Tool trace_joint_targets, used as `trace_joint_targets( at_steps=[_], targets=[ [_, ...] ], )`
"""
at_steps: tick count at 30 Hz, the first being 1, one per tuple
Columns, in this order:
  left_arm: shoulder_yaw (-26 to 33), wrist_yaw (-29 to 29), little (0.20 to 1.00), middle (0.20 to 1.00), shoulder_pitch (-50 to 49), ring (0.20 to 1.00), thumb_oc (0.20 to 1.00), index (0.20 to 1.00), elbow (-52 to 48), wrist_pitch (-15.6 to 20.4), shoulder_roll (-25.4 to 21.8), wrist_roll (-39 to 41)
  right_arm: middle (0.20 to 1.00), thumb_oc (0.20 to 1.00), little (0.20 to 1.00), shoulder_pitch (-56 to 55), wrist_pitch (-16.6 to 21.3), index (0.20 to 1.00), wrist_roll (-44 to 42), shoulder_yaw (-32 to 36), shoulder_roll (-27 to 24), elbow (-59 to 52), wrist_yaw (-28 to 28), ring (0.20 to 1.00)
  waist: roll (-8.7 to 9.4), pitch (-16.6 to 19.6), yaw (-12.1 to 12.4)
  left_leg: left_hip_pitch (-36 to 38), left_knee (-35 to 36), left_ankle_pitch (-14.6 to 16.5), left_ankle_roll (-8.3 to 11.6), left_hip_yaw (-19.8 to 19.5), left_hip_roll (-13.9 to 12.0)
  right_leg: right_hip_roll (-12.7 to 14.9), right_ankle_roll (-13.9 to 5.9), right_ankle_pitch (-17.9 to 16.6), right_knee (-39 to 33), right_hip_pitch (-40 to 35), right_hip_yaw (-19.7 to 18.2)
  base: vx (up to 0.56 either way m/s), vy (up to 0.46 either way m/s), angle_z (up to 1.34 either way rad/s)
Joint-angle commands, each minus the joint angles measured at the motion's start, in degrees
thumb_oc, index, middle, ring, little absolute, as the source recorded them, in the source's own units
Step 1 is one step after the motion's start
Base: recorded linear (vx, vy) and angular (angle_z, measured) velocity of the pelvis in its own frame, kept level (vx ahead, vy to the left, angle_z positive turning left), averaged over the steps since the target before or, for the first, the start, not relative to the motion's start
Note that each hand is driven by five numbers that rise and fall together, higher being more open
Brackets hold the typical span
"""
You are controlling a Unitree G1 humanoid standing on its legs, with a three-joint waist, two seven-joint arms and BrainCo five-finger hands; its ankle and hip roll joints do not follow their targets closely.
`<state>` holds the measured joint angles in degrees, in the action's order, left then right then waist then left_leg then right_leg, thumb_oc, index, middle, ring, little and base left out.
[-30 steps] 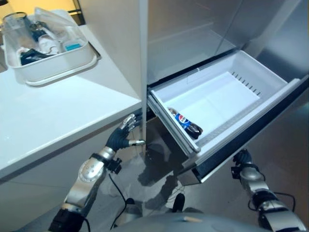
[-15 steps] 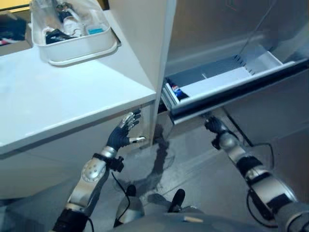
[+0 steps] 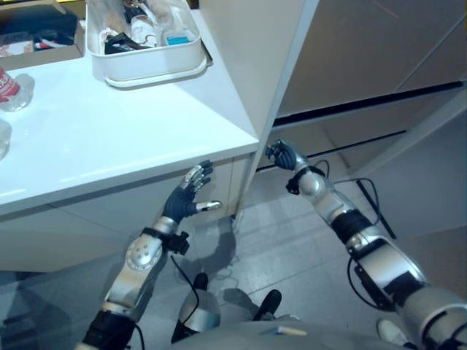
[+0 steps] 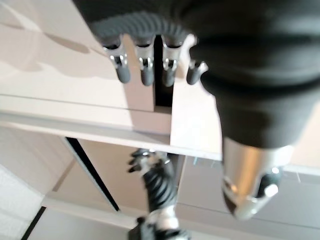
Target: Take the drinks into the refrigerator
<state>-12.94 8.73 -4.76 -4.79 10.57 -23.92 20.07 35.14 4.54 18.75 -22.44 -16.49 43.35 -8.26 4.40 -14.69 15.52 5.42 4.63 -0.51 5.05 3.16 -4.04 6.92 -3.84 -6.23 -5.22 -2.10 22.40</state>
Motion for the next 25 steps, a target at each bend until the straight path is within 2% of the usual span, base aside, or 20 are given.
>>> trace_joint_targets(
  at_steps=[1, 4, 5, 6, 7, 9, 11, 13, 15, 17, 19, 22, 25],
  targets=[
    [-1.63, -1.58, 1.000, 1.000, 1.39, 1.000, 1.000, 1.000, -0.85, 2.18, 1.16, 1.62, 1.000, 1.000, 1.000, -0.07, 1.55, 1.000, -6.07, 2.43, -0.59, -0.57, -2.62, 1.000, 0.25, 1.04, -0.59, -0.07, 0.37, 4.01, -5.37, 2.42, 4.91, 1.04, -3.15, 2.03, 4.47, -1.57, -1.53, 0.00, 0.000, 0.00],
    [-1.61, -2.35, 1.000, 1.000, 0.70, 1.000, 1.000, 1.000, 4.86, 1.09, 4.14, 4.27, 1.000, 1.000, 1.000, -7.88, 2.19, 1.000, -13.25, 6.47, 1.28, 1.57, -3.28, 1.000, 0.08, 1.06, -2.13, 0.24, 0.37, 4.08, -5.40, 2.72, 4.96, 1.07, -3.13, 2.08, 4.67, -1.61, -1.71, 0.00, 0.000, -0.01],
    [-1.68, -2.34, 1.000, 1.000, 0.73, 1.000, 1.000, 1.000, 5.03, 1.19, 4.17, 4.28, 1.000, 1.000, 1.000, -8.00, 2.21, 1.000, -13.30, 6.46, 1.25, 1.51, -3.28, 1.000, 0.06, 1.13, -2.11, 0.25, 0.37, 4.09, -5.40, 2.71, 4.97, 1.07, -3.13, 2.08, 4.66, -1.62, -1.70, -0.01, 0.005, -0.05],
    [-1.67, -2.96, 1.000, 1.000, 1.00, 1.000, 1.000, 1.000, 7.49, 0.86, 4.87, 4.23, 1.000, 1.000, 1.000, -9.91, 2.47, 1.000, -15.81, 7.53, 2.35, 3.23, -3.52, 1.000, 0.00, 1.07, -2.59, 0.27, 0.37, 4.04, -5.38, 2.80, 4.98, 1.06, -3.10, 2.04, 4.71, -1.55, -1.76, 0.01, 0.005, -0.09],
    [-1.81, -3.40, 1.000, 1.000, 1.86, 1.000, 1.000, 1.000, 12.75, 1.03, 5.68, 2.54, 1.000, 1.000, 1.000, -13.76, 2.59, 1.000, -19.81, 8.71, 4.67, 10.07, -2.85, 1.000, -0.32, 1.03, -3.35, 0.73, 0.37, 4.34, -5.23, 3.02, 4.81, 0.85, -3.06, 2.40, 4.85, -1.72, -2.16, 0.00, 0.007, -0.10],
    [-1.52, -4.16, 1.000, 1.000, 2.38, 1.000, 1.000, 1.000, 16.15, 0.99, 6.59, 2.68, 1.000, 1.000, 1.000, -15.15, 2.73, 1.000, -21.25, 8.76, 5.39, 11.97, -2.27, 1.000, -0.34, 1.19, -3.90, 0.35, 0.37, 3.99, -5.25, 3.04, 4.90, 0.97, -3.02, 2.21, 4.90, -1.34, -2.23, -0.01, 0.009, -0.09],
    [-0.78, -7.28, 1.000, 1.000, 4.23, 1.000, 1.000, 1.000, 25.18, 1.29, 7.83, -4.75, 1.000, 1.000, 1.000, -19.41, 2.29, 1.000, -24.22, 10.22, 7.94, 20.71, -1.22, 1.000, -0.63, 1.29, -4.99, 0.50, 0.37, 4.10, -5.12, 3.29, 4.90, 0.94, -3.00, 2.34, 5.04, -1.14, -2.46, 0.02, 0.013, -0.07],
    [-0.45, -8.31, 1.000, 1.000, 4.93, 1.000, 1.000, 1.000, 29.51, 1.35, 8.78, -5.85, 1.000, 1.000, 1.000, -20.19, 2.20, 1.000, -24.76, 10.36, 8.51, 22.49, -0.99, 1.000, -0.78, 1.47, -5.35, 0.58, 0.37, 4.16, -5.06, 3.43, 4.87, 0.89, -2.96, 2.44, 5.10, -1.10, -2.60, 0.00, 0.000, 0.00],
    [1.26, -12.03, 1.000, 1.000, 7.57, 1.000, 1.000, 1.000, 44.43, 0.25, 11.36, -12.35, 1.000, 1.000, 1.000, -23.80, 1.31, 1.000, -26.15, 12.16, 9.99, 29.20, -0.63, 1.000, -1.29, 1.71, -6.51, 1.46, 0.37, 4.68, -4.90, 4.16, 4.81, 0.55, -2.84, 2.87, 5.22, -1.54, -3.32, 0.03, 0.021, -0.06],
    [1.11, -12.38, 1.000, 1.000, 8.09, 1.000, 1.000, 1.000, 47.55, 0.15, 11.91, -13.81, 1.000, 1.000, 1.000, -24.39, 1.12, 1.000, -26.58, 12.87, 10.14, 30.30, -0.65, 1.000, -1.35, 2.07, -7.06, 1.35, 0.37, 4.57, -4.92, 4.26, 4.95, 0.60, -2.84, 2.75, 5.17, -1.34, -3.32, 0.03, 0.022, -0.14],
    [3.97, -14.44, 1.000, 1.000, 10.05, 1.000, 1.000, 1.000, 59.27, -1.20, 14.17, -13.84, 1.000, 1.000, 1.000, -26.38, 0.15, 1.000, -26.34, 13.62, 10.59, 34.00, -0.28, 1.000, -1.77, 2.48, -7.92, 1.94, 0.37, 4.88, -4.80, 4.75, 4.90, 0.35, -2.63, 3.03, 5.25, -1.55, -3.68, 0.05, 0.028, -0.19],
    [6.82, -14.20, 1.000, 1.000, 11.59, 1.000, 1.000, 1.000, 70.23, -2.61, 16.07, -11.79, 1.000, 1.000, 1.000, -27.16, -0.67, 1.000, -26.57, 14.12, 10.98, 36.60, -0.58, 1.000, -2.00, 3.45, -8.90, 2.62, 0.37, 5.30, -4.64, 5.14, 4.77, -0.01, -2.29, 3.59, 5.21, -2.10, -4.05, 0.07, 0.014, -0.07],
    [10.43, -13.78, 1.000, 1.000, 12.21, 1.000, 1.000, 1.000, 76.60, -3.89, 17.00, -9.57, 1.000, 1.000, 1.000, -27.74, -0.34, 1.000, -26.24, 13.19, 11.71, 35.21, -0.65, 1.000, -2.14, 4.24, -9.74, 3.43, 0.37, 5.72, -4.37, 5.76, 4.60, -0.32, -2.08, 3.94, 5.12, -2.76, -4.52, 0.07, 0.006, -0.08]
  ],
)
